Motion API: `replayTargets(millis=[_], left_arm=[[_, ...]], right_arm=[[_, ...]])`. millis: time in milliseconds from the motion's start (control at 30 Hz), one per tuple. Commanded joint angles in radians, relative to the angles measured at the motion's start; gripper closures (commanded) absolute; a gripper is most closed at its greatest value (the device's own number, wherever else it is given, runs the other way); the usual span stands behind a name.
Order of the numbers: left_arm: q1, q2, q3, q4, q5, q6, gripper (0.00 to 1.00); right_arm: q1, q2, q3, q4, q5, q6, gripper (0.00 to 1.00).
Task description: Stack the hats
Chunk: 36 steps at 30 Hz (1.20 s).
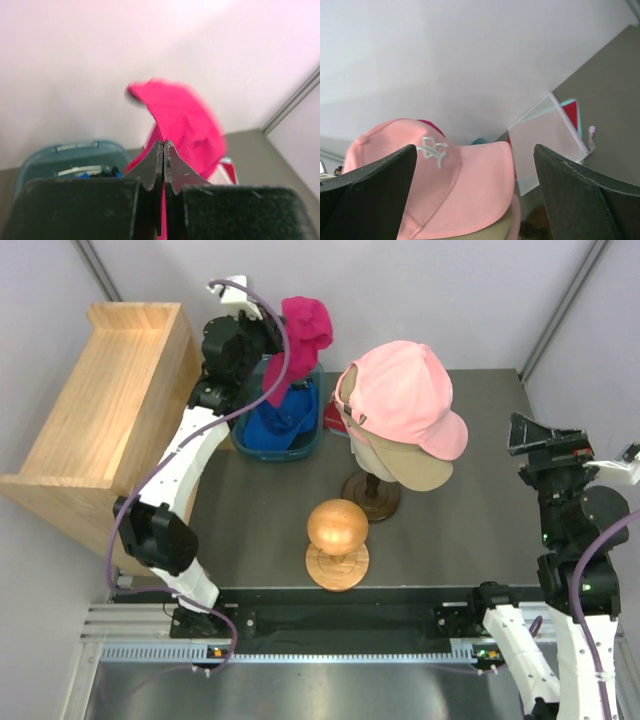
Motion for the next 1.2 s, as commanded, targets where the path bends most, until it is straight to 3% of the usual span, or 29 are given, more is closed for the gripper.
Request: replayTargets(millis=[0, 100, 233, 400, 500, 600, 633, 733, 900, 1033, 1167], left_arm=[[-0.005, -0.133, 0.049, 0.148, -0.034, -0.035, 1.00], [-0.015, -0.185, 0.043, 0.197, -0.066, -0.047, 1.00], [-0.044, -0.242, 0.049, 0.275, -0.117, -0.071, 1.00], [-0.078, -0.280, 0.130, 0.337, -0.180, -0.084, 1.00], [-0.093, -0.271, 0.199, 0.378, -0.192, -0.105, 1.00], [-0.116, -0.237, 0.286, 0.420, -0.189, -0.110, 1.00], [-0.127, -0.225, 0.314, 0.423, -0.188, -0.105, 1.00], [-0.150, -0.165, 0.424, 0.438, -0.183, -0.081, 1.00], [-0.205, -0.083, 0.518, 0.561, -0.181, 0.004, 1.00], [-0.258, -0.035, 0.549, 0.645, -0.166, 0.102, 1.00], [-0.288, -0.006, 0.558, 0.688, -0.134, 0.106, 1.00]], right_arm=[[-0.004, 0.034, 0.076, 0.134, -0.119, 0.034, 0.01], [-0.004, 0.077, 0.103, 0.193, -0.264, 0.071, 0.04], [0.002, 0.119, 0.099, 0.398, -0.340, 0.232, 0.08], [0.059, 0.253, 0.313, 0.407, -0.383, 0.205, 0.09], [0.149, 0.321, 0.398, 0.407, -0.354, 0.201, 0.09], [0.361, 0.402, 0.456, 0.416, -0.235, 0.144, 0.09], [0.484, 0.460, 0.485, 0.416, -0.192, 0.119, 0.08], [0.645, 0.587, 0.603, 0.455, -0.147, 0.096, 0.07], [0.722, 0.726, 0.668, 0.650, -0.222, 0.308, 0.06], [0.801, 0.836, 0.792, 0.631, -0.218, 0.332, 0.05], [0.814, 0.875, 0.794, 0.724, -0.221, 0.456, 0.04]])
